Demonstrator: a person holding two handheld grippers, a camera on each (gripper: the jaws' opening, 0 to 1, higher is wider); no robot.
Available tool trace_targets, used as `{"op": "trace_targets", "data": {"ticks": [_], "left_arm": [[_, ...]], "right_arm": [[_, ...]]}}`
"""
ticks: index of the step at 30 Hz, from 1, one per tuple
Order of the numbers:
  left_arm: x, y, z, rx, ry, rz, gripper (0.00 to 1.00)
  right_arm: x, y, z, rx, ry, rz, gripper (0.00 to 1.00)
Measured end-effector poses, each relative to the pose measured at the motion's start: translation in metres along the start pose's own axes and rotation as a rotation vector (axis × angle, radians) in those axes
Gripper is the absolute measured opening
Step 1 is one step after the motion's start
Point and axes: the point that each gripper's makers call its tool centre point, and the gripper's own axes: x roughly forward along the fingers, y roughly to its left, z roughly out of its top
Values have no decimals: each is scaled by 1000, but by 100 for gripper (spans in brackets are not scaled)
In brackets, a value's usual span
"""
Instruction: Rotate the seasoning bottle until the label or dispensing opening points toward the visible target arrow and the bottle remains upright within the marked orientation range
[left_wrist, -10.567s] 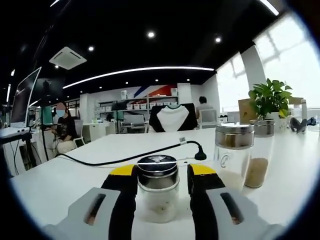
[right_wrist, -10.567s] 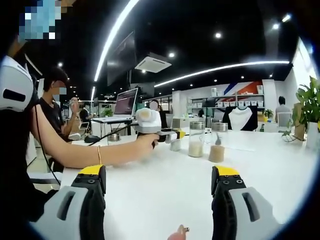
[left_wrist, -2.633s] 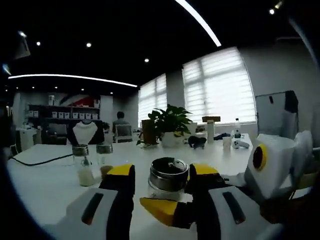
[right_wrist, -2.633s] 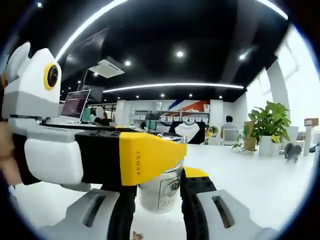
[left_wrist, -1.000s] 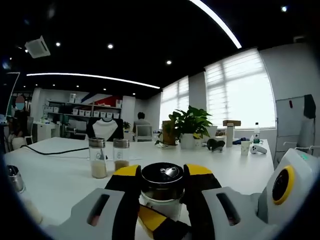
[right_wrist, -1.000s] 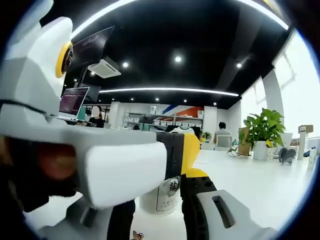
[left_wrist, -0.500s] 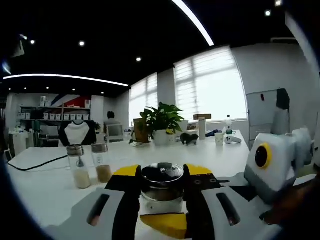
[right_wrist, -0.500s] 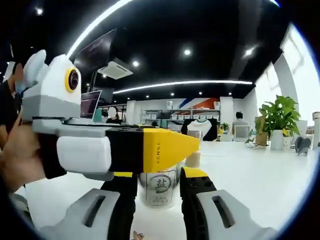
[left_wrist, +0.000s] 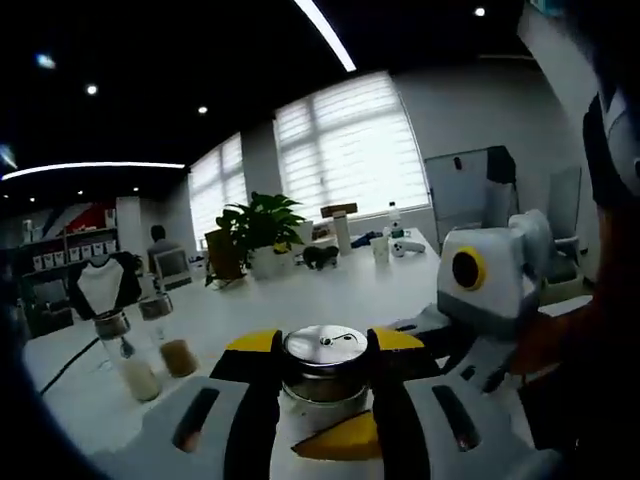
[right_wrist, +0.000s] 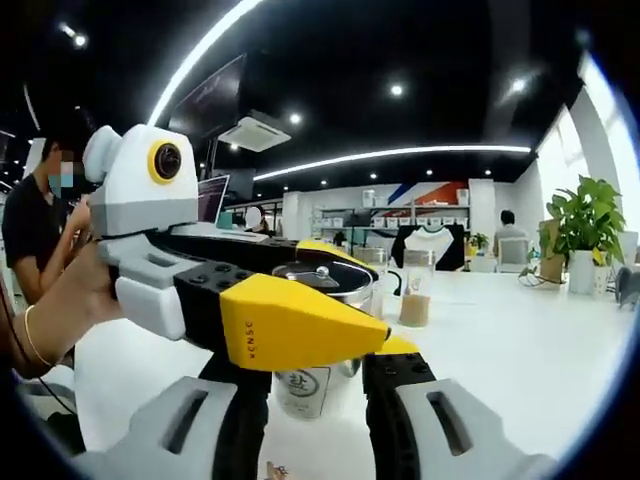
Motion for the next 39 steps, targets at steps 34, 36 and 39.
{"op": "trace_targets", "data": {"ticks": [34,36,39], "left_arm": [[-12,-7,-6,10,32,-93,35],[-11,-6,-7,15,40,-76,35],[-11,-3,-7,17,35,-39,35]], "right_arm": [[5,13,-3,16,15,59,33],[6,12,-4,17,19,52,33],[6,9,-4,12,22,28,33]]}}
